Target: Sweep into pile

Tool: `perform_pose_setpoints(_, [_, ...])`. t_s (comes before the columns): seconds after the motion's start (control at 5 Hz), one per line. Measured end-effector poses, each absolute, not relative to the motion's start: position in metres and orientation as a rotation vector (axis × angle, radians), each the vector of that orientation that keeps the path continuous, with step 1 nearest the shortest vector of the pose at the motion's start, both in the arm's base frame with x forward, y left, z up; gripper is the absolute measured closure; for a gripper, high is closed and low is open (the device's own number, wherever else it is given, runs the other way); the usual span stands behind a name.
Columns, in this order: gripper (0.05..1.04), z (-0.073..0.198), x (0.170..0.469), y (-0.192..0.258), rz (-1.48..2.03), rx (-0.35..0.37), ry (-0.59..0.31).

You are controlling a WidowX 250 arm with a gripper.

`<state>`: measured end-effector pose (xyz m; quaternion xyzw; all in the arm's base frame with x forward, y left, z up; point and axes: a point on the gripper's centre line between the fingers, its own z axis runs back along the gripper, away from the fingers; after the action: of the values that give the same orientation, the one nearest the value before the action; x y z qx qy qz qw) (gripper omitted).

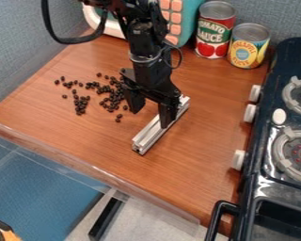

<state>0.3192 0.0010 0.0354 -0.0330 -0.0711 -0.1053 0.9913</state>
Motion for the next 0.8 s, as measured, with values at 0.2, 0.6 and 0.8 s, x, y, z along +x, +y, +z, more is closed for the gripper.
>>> perform_pose_setpoints(0.2, [0.083,0.026,0.317,0.0,-0.207,-0.071,-0.114])
perform_pose_setpoints(0.6, [0.117,0.021,0.318,-0.01,-0.25,-0.077,-0.114])
perform_pose_setpoints(0.8, [0.43,0.02,0.319,-0.01,-0.241,-0.082,-0.12])
